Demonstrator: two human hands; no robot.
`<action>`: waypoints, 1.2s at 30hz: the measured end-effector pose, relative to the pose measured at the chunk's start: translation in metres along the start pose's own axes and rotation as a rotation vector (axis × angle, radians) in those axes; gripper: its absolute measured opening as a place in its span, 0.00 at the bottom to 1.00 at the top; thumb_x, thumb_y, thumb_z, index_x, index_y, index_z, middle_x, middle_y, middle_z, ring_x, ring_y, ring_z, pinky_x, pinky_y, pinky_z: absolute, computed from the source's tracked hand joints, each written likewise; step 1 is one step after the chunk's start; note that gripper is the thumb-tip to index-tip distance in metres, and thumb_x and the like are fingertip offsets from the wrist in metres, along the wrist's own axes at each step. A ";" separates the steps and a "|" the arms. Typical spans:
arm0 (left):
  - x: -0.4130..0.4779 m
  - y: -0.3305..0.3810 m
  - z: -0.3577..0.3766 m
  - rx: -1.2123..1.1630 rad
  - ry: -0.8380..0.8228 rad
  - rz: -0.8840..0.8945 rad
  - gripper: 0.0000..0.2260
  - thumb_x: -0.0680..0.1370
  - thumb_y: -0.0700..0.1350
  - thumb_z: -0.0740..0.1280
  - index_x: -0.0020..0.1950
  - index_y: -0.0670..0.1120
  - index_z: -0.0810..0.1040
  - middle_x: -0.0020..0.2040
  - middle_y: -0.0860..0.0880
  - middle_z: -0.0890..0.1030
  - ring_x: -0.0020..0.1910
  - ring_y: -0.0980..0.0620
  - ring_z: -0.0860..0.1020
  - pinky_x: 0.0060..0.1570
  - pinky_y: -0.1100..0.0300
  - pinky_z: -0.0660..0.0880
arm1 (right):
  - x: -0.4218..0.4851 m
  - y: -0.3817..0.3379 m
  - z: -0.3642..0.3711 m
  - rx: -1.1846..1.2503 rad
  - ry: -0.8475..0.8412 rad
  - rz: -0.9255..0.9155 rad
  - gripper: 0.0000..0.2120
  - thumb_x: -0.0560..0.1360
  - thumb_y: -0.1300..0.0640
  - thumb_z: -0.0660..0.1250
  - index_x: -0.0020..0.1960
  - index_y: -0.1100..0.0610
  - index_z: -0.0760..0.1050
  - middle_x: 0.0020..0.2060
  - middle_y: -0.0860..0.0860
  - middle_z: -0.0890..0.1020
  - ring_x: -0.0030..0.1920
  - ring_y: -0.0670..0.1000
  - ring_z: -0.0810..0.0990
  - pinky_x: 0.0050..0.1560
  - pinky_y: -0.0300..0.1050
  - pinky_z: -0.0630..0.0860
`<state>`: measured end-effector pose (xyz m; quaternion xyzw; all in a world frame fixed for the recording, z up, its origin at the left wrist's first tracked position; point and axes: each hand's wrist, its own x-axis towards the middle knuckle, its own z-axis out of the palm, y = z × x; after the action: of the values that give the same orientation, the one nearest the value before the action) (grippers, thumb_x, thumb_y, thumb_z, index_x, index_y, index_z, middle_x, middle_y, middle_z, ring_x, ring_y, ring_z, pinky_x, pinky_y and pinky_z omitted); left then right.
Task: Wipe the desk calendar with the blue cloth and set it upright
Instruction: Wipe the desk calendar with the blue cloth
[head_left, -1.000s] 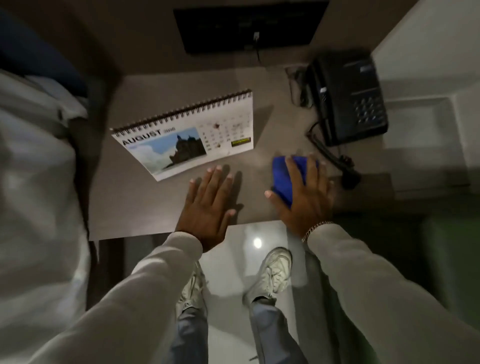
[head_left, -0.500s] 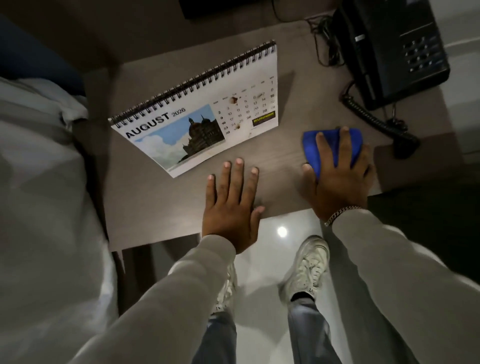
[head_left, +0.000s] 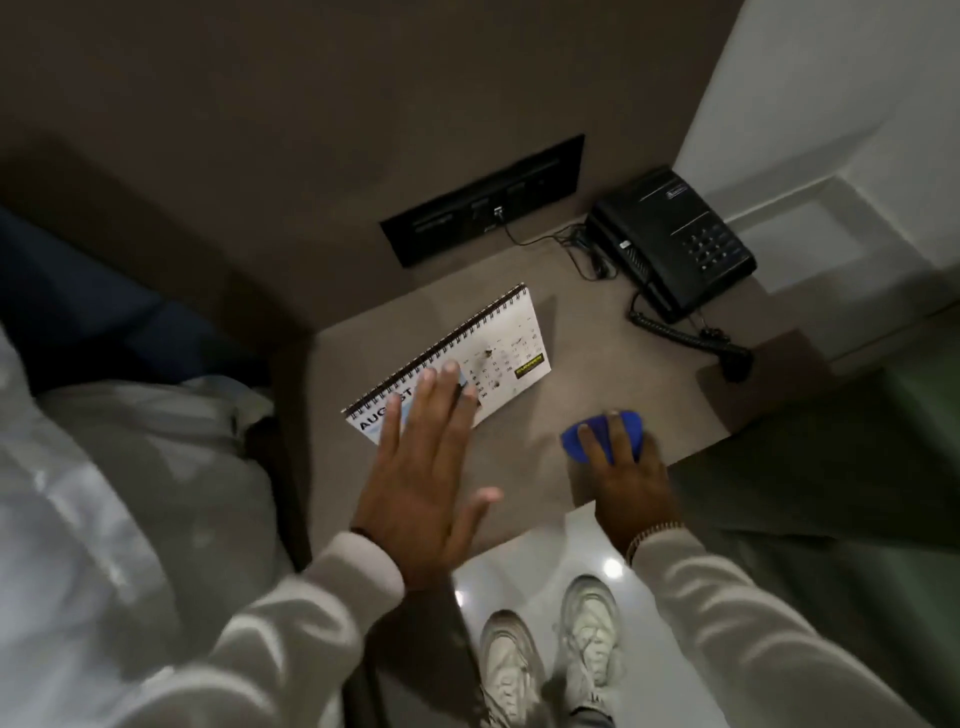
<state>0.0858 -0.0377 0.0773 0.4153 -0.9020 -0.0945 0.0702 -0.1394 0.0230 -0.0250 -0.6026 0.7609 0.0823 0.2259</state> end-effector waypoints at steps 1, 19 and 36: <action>0.012 -0.013 -0.010 0.034 0.008 0.015 0.36 0.79 0.63 0.47 0.79 0.41 0.50 0.80 0.39 0.50 0.80 0.39 0.47 0.76 0.38 0.47 | -0.004 -0.011 0.003 0.084 0.037 -0.014 0.38 0.77 0.61 0.64 0.79 0.49 0.47 0.80 0.59 0.47 0.76 0.70 0.55 0.72 0.65 0.66; 0.095 -0.104 0.000 0.130 -0.303 0.359 0.46 0.75 0.71 0.49 0.80 0.40 0.43 0.82 0.43 0.42 0.81 0.48 0.40 0.78 0.52 0.42 | 0.072 -0.153 0.008 1.240 0.934 0.121 0.27 0.82 0.46 0.51 0.76 0.41 0.43 0.80 0.53 0.52 0.80 0.49 0.50 0.78 0.43 0.54; 0.096 -0.100 -0.002 0.007 -0.343 0.379 0.46 0.73 0.72 0.53 0.78 0.50 0.34 0.81 0.53 0.36 0.80 0.52 0.38 0.78 0.50 0.44 | 0.098 -0.194 0.033 1.098 1.015 0.025 0.28 0.80 0.42 0.48 0.78 0.48 0.51 0.79 0.62 0.53 0.79 0.66 0.51 0.79 0.57 0.52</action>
<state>0.0978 -0.1743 0.0611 0.2168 -0.9629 -0.1455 -0.0686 0.0375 -0.1005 -0.0689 -0.3584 0.7101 -0.5951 0.1142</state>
